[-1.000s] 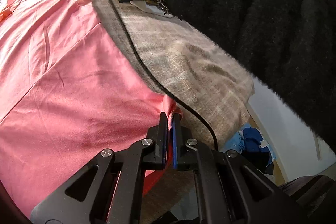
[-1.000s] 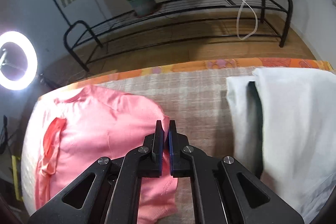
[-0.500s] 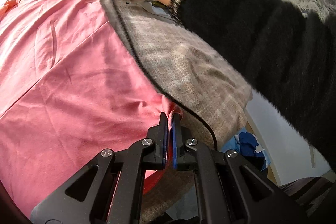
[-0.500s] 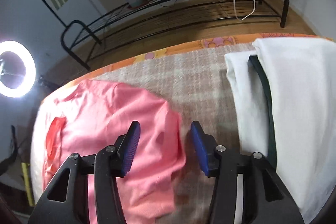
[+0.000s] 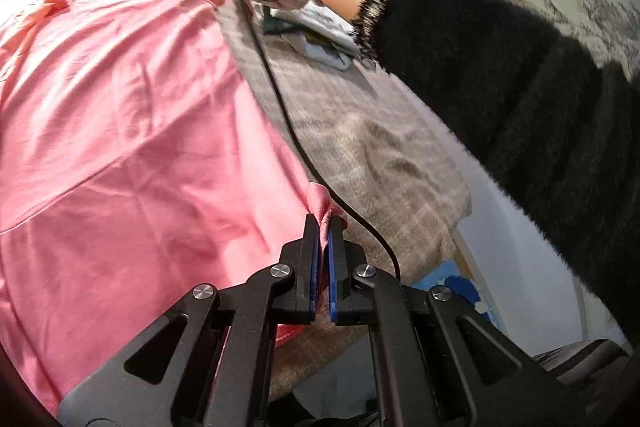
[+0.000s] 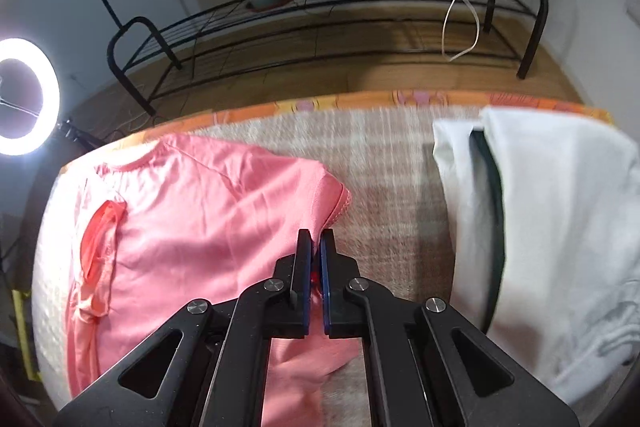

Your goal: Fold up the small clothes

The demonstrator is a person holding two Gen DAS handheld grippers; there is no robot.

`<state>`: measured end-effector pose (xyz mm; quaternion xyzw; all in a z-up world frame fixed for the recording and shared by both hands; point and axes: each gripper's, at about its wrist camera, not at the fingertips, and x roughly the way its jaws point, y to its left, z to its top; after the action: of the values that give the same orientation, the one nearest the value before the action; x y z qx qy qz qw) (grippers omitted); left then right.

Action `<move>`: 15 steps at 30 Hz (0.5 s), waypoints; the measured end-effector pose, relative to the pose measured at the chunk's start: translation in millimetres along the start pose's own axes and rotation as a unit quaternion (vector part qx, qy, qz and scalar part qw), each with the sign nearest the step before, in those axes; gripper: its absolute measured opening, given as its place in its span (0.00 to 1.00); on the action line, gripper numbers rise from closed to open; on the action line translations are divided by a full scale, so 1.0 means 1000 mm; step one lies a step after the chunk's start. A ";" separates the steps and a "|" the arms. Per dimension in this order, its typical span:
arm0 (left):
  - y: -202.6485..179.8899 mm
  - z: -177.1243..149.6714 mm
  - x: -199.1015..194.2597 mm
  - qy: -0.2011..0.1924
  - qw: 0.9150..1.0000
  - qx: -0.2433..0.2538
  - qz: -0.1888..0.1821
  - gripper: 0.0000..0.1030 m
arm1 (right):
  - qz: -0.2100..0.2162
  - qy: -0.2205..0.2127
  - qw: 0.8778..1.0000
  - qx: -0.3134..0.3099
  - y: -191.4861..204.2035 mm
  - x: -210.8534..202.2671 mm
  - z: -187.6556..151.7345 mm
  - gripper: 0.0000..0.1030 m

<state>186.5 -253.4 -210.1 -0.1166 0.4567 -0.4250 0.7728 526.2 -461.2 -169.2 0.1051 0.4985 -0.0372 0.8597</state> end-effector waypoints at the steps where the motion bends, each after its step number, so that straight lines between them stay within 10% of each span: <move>1: 0.002 -0.001 -0.008 -0.008 1.000 -0.006 -0.001 0.01 | -0.011 -0.004 1.000 -0.007 0.009 -0.005 0.002 0.03; 15: 0.061 -0.044 -0.098 -0.069 0.990 -0.119 0.034 0.01 | -0.052 -0.012 0.989 -0.140 0.177 -0.007 0.010 0.03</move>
<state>163.0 -131.8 -210.0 -0.2209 0.4532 -0.3327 0.7969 560.9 -290.9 -132.7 -0.0427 0.4936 -0.0127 0.8686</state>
